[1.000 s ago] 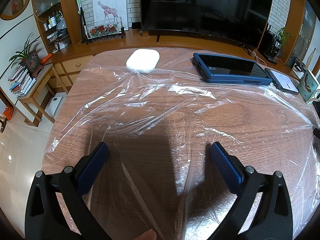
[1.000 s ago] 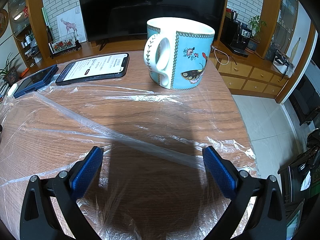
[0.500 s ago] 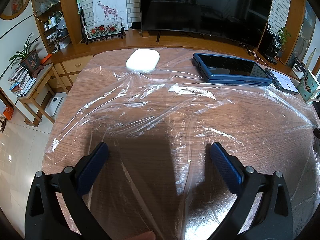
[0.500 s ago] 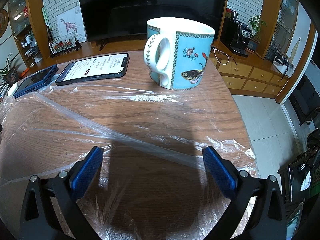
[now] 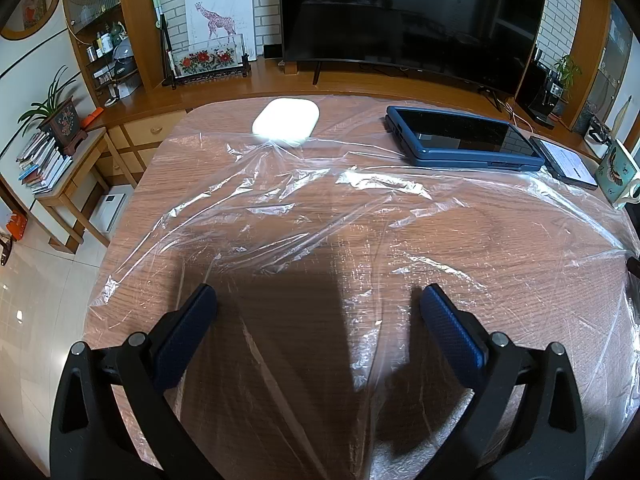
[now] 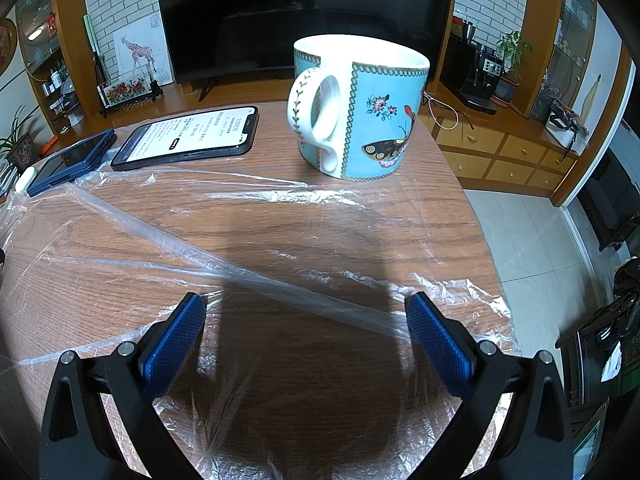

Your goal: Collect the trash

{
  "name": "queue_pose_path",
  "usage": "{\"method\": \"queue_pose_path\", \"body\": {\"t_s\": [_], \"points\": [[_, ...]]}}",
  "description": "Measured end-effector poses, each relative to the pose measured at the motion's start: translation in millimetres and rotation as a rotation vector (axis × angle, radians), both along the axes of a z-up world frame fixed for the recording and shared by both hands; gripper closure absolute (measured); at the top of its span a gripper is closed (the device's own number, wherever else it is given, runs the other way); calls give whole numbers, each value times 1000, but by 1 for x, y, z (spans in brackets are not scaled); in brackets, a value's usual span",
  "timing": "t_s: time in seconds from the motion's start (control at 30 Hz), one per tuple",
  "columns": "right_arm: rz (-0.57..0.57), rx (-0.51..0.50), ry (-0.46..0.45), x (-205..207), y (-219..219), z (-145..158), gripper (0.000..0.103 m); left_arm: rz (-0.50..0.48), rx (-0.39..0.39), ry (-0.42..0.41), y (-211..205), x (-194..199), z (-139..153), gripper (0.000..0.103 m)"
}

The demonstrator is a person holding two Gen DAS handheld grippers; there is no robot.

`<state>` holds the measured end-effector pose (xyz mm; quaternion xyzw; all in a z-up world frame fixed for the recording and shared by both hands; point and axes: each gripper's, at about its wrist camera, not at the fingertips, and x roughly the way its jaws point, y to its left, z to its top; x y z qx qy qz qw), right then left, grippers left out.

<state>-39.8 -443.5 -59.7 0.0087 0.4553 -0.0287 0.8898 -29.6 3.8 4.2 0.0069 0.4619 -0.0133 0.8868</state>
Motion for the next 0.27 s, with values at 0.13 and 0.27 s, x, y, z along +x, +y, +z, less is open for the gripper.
{"method": "queue_pose_path", "body": {"t_s": [0.13,0.27], "points": [[0,0,0,-1,-1,0,4,0,0,0,0,0,0,1],[0,0,0,0,0,0,4,0,0,0,0,0,0,1]]}}
